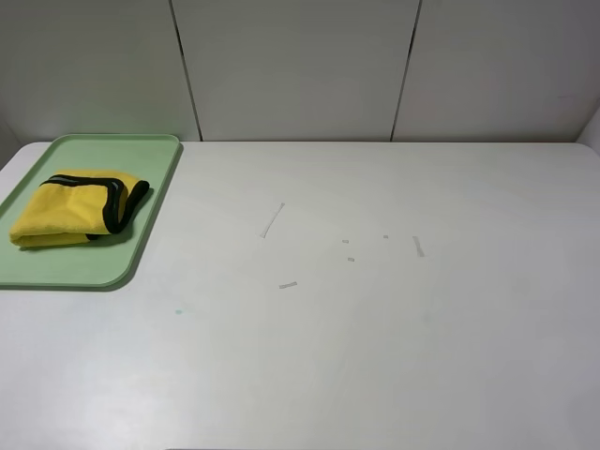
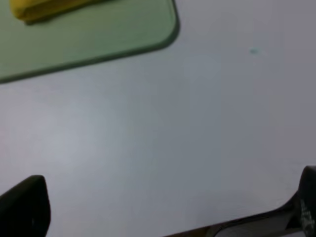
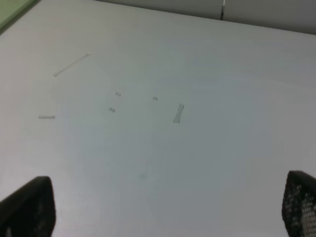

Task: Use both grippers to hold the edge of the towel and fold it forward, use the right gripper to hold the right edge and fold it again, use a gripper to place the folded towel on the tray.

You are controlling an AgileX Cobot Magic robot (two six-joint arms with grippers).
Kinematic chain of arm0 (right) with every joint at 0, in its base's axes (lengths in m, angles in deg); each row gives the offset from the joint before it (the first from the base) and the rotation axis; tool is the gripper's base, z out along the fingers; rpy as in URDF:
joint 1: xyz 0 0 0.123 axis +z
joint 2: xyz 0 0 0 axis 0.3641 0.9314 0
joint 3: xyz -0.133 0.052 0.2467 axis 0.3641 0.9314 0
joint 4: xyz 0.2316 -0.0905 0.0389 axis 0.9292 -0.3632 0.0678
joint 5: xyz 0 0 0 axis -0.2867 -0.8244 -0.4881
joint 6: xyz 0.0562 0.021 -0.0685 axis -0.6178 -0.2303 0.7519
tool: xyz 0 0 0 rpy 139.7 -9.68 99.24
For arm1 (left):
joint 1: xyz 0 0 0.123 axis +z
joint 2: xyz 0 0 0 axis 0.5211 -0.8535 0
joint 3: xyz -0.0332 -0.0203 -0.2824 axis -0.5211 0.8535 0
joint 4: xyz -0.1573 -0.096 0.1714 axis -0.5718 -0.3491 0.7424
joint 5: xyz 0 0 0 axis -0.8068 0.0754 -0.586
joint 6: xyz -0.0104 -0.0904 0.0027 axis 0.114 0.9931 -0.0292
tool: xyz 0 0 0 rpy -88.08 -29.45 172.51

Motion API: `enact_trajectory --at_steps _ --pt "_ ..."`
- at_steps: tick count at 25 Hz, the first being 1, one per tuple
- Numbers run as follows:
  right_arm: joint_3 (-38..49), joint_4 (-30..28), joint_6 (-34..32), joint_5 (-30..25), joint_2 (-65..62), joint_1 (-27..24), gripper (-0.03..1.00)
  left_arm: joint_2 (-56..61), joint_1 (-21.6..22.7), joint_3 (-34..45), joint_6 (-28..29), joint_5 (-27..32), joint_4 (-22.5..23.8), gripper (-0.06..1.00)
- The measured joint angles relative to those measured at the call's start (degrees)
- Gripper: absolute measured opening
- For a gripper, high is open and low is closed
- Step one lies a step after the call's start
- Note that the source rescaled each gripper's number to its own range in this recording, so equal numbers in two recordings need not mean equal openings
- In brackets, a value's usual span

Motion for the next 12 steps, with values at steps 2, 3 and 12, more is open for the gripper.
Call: enact_trajectory --at_steps 2,3,12 --pt "0.00 0.00 0.00 0.00 0.00 0.00 1.00 3.05 0.00 2.66 0.00 0.01 -0.17 1.00" --pt "0.00 0.00 0.00 0.00 0.00 0.00 1.00 4.50 0.00 3.58 0.00 0.03 -0.31 1.00" --pt "0.00 0.00 0.00 0.00 0.00 0.00 1.00 9.16 0.00 4.48 -4.92 -0.95 -6.08 1.00"
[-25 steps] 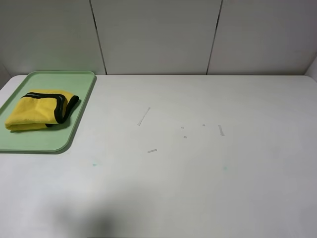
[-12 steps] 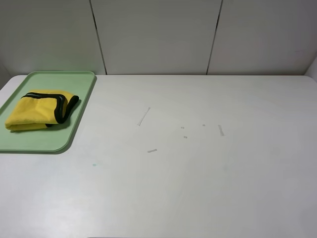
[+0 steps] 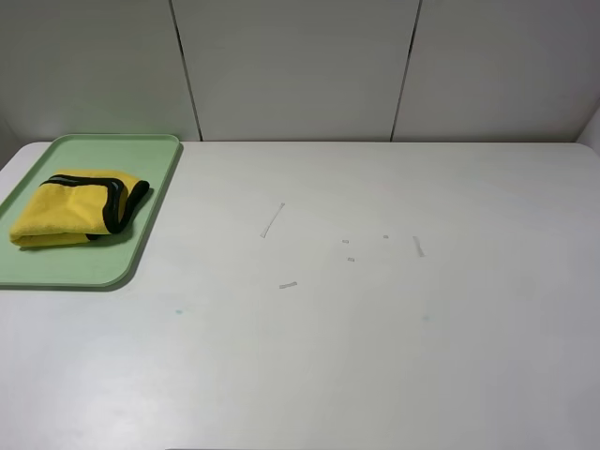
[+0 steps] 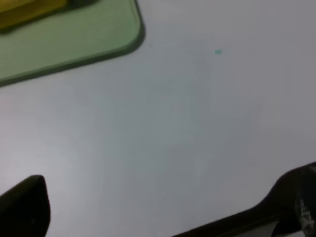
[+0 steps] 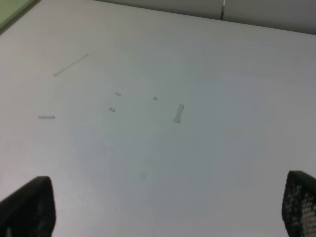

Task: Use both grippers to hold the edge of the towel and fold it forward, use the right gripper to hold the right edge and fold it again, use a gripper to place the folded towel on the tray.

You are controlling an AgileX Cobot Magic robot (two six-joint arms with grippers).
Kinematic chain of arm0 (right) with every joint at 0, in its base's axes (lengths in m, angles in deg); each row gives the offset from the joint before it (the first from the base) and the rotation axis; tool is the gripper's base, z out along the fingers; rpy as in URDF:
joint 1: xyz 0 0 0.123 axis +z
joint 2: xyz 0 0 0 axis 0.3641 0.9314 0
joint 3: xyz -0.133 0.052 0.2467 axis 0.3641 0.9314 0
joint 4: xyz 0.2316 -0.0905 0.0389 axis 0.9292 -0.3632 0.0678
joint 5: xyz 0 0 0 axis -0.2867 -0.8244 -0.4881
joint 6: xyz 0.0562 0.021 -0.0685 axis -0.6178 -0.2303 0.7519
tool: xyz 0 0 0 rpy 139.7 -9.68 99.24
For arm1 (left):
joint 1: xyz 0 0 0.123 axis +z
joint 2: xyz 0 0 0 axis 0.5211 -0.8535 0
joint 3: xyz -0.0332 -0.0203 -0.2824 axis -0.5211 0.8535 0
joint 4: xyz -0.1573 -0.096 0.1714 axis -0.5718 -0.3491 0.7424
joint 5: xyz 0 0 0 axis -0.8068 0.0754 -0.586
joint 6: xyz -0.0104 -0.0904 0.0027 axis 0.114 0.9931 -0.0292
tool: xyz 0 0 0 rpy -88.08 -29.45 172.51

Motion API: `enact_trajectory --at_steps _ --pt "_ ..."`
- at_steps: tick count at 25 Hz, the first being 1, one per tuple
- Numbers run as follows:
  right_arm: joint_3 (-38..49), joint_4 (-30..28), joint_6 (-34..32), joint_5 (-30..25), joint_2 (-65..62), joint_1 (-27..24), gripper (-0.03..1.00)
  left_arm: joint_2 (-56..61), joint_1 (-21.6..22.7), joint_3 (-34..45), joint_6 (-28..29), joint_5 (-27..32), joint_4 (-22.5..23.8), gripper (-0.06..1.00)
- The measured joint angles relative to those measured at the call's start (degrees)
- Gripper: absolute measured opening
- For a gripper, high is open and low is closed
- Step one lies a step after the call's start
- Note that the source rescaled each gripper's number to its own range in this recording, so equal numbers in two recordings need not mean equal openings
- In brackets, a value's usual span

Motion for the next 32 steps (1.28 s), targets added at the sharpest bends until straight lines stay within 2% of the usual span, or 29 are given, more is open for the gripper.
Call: enact_trajectory --at_steps 5,15,18,25,28,32 --pt "0.00 0.00 0.00 0.00 0.00 0.00 1.00 -0.11 0.00 1.89 -0.56 -3.66 -0.53 1.00" --pt "0.00 0.00 0.00 0.00 0.00 0.00 1.00 -0.11 0.48 1.89 -1.53 -3.93 -1.48 1.00" --pt "0.00 0.00 0.00 0.00 0.00 0.00 1.00 -0.11 3.55 1.89 -3.60 -3.93 -3.12 1.00" --pt "0.00 0.00 0.00 0.00 0.00 0.00 1.00 6.58 14.93 1.89 -11.15 -3.93 -8.55 1.00" --pt "0.00 0.00 0.00 0.00 0.00 0.00 1.00 11.38 16.56 1.89 -12.43 -3.62 -9.61 1.00" --pt "0.00 0.00 0.00 0.00 0.00 0.00 1.00 11.81 16.70 1.89 -13.82 -3.45 -9.86 1.00"
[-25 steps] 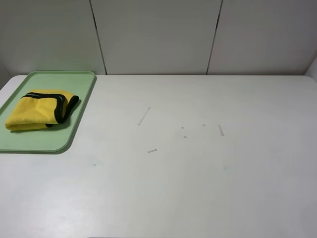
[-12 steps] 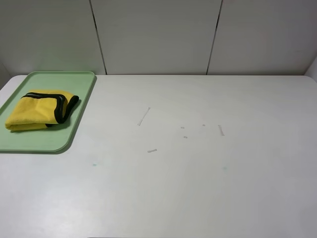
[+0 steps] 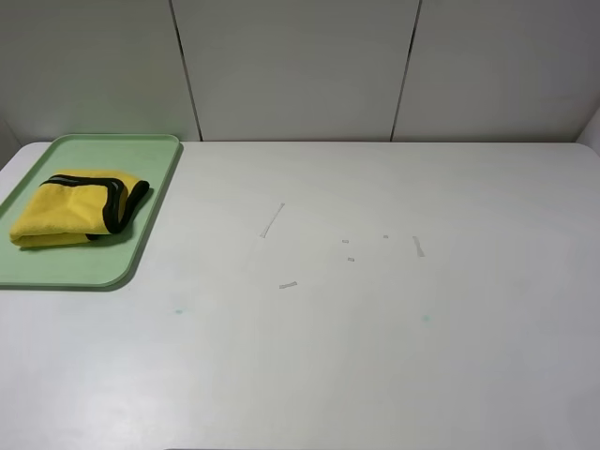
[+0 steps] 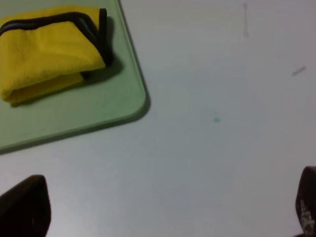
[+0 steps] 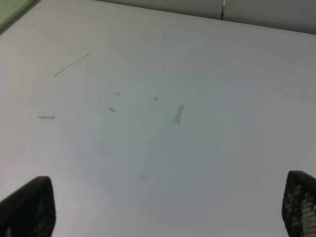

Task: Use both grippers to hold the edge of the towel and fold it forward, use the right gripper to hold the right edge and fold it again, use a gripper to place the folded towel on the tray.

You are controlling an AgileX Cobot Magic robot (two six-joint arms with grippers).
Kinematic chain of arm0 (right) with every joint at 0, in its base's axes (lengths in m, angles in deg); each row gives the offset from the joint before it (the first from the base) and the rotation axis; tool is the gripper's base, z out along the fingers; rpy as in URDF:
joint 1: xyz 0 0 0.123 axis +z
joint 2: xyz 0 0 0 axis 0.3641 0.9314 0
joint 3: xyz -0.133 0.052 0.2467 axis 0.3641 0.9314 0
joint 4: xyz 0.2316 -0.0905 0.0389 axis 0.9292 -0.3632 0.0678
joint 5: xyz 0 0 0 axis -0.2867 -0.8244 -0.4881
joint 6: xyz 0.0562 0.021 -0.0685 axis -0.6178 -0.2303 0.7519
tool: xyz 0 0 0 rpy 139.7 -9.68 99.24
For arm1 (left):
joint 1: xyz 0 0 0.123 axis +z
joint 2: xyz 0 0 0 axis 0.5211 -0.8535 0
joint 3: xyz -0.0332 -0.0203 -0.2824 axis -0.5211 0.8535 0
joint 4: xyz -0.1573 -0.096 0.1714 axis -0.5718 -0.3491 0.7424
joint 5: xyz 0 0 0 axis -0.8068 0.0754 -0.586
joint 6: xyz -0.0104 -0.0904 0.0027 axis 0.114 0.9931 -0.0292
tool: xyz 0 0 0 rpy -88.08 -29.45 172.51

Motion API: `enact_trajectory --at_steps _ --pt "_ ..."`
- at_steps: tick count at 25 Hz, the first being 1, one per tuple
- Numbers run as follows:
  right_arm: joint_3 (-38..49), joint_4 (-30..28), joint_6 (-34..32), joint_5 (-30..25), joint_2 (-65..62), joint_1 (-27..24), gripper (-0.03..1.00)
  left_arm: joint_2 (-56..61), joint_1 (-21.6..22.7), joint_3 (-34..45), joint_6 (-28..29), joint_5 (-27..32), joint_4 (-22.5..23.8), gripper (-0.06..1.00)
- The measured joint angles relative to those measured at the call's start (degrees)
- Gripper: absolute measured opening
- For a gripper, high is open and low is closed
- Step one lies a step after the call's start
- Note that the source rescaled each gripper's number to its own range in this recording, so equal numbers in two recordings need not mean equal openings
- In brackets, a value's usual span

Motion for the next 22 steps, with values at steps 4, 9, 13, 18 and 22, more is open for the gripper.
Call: enact_trajectory --at_steps 4,9,13,18,22 --pt "0.00 0.00 0.00 0.00 0.00 0.00 1.00 0.17 0.02 0.00 -0.38 0.00 -0.18 0.99" --pt "0.00 0.00 0.00 0.00 0.00 0.00 1.00 0.17 0.02 0.00 -0.43 0.00 -0.18 0.99" --pt "0.00 0.00 0.00 0.00 0.00 0.00 1.00 0.17 0.02 0.00 -0.43 0.00 -0.24 0.99" --pt "0.00 0.00 0.00 0.00 0.00 0.00 1.00 0.17 0.02 0.00 -0.43 0.00 -0.24 0.99" --pt "0.00 0.00 0.00 0.00 0.00 0.00 1.00 0.17 0.02 0.00 -0.43 0.00 -0.24 0.99"
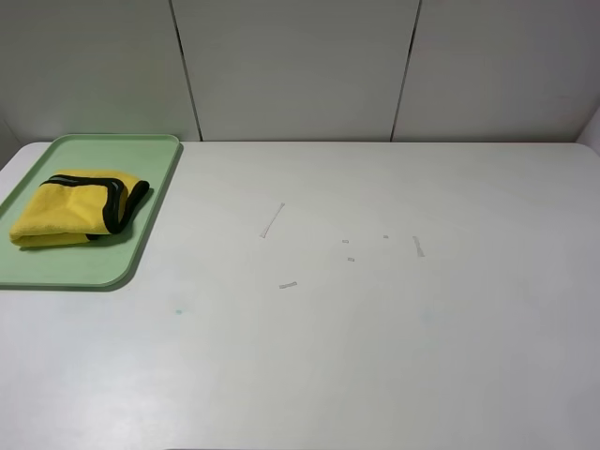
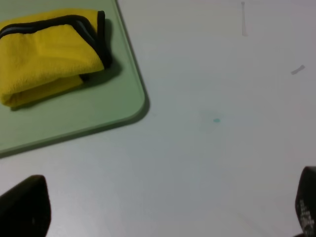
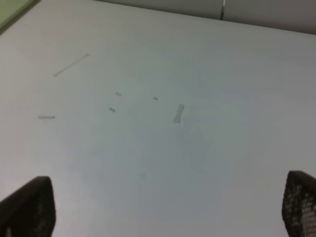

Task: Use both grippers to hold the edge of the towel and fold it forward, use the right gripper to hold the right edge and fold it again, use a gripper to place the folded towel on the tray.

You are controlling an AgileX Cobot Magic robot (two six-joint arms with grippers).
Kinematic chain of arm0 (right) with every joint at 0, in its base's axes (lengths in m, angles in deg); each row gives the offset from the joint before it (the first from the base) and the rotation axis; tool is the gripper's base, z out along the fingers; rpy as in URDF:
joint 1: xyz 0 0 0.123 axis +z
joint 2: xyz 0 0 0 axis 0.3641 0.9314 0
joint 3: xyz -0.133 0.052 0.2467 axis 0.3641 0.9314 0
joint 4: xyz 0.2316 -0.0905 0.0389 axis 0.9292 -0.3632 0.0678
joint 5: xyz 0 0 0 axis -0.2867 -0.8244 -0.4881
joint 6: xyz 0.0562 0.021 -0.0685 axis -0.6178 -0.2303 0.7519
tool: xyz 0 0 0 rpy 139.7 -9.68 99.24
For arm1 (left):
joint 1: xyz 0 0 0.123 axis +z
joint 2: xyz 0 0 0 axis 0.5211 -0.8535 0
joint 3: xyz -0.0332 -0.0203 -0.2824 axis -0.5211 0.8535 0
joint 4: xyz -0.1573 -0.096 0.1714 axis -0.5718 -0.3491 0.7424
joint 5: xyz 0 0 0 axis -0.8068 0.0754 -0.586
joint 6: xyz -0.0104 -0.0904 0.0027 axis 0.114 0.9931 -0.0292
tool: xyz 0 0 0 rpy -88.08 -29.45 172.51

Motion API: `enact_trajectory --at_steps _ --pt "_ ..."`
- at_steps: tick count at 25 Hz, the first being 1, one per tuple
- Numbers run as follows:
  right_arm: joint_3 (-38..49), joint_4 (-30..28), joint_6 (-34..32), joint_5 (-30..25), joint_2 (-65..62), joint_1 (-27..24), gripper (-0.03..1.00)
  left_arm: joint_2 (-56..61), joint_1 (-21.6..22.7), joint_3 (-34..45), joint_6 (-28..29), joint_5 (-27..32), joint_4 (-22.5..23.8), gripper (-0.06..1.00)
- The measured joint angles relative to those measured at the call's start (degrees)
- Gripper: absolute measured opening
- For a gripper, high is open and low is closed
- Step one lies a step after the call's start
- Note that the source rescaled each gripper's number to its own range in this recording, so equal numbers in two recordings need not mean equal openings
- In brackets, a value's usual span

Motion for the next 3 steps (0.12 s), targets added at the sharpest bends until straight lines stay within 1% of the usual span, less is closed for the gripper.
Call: enact_trajectory --at_steps 3 --pt "0.00 0.00 0.00 0.00 0.00 0.00 1.00 0.00 0.00 0.00 0.00 0.00 0.00 0.99"
